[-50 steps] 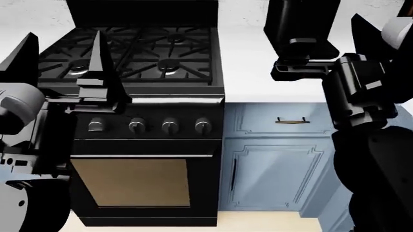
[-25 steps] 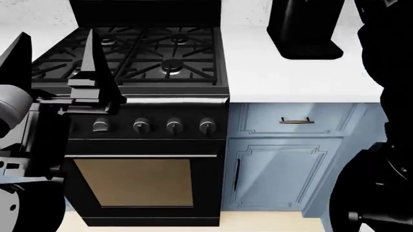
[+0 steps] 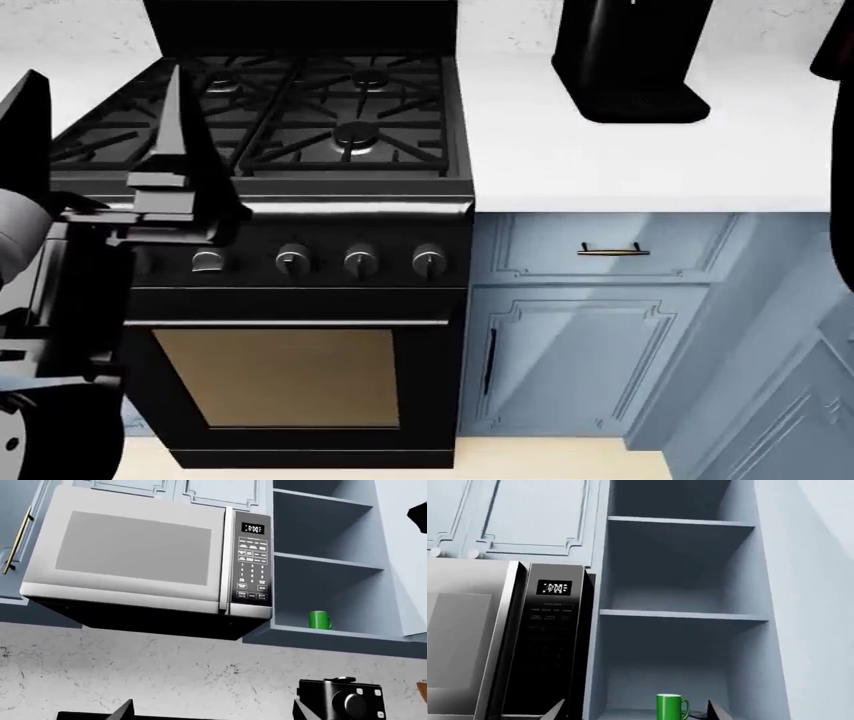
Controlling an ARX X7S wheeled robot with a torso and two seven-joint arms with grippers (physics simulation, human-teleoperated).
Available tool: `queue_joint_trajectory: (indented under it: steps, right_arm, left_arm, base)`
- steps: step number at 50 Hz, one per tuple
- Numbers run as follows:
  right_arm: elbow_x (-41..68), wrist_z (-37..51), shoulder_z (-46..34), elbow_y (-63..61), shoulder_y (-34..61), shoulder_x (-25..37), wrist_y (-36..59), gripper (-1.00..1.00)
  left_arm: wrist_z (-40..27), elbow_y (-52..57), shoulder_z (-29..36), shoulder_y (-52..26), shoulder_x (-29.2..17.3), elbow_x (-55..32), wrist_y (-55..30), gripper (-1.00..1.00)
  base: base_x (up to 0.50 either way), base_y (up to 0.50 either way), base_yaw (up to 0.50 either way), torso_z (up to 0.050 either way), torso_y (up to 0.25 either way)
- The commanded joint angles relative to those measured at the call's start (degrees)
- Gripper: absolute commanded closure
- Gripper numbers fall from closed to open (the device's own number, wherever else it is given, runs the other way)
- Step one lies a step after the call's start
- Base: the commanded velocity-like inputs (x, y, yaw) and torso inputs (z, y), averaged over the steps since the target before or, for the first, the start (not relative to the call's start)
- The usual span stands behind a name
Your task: Pick the mug from the cabinet, place it under the coffee machine dispenser, and press the start button.
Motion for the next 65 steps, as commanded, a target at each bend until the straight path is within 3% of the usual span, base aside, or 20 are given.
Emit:
queue_joint_trajectory:
  steps: [1,7,19,50,65]
  right_arm:
    - [-6.3,0.9,2.0,16.5,9.5,-0.9,-6.5,-1.00]
    - [-6.3,-0.3,4.9,16.5,10.4,-1.9,-4.2,-1.00]
    - [-7.0,-0.6,10.7,16.5,10.1,-1.6,0.0,-1.00]
    - [-7.3,-2.4,9.9,16.5,10.1,-2.1,3.4,-1.00]
    - [-7.5,-2.6,10.6,16.5,10.8,-1.9,3.6,-1.00]
  left_arm:
    - [-0.8,1.3,-0.9,0.3,-1.1,-0.7,-0.5,-1.00]
    - [-1.7,2.2,-1.7,0.6,-1.5,-1.2,-1.1,-1.00]
    - [-2.5,2.9,-1.6,0.7,-1.9,-1.5,-1.4,-1.00]
    - [-4.1,3.4,-1.4,1.0,-3.0,-1.7,-1.6,-1.00]
    - [-4.2,3.9,-0.9,1.1,-3.7,-2.3,-1.8,-1.00]
  base:
    - [0.00,0.00,0.00,0.042,0.104]
    - [0.00,0.00,0.00,0.043,0.105]
    - [0.00,-0.50,0.00,0.043,0.104]
    - [0.10,-0.05,0.00,0.042,0.080]
    - [0.18,-0.13,0.00,0.002,0.000]
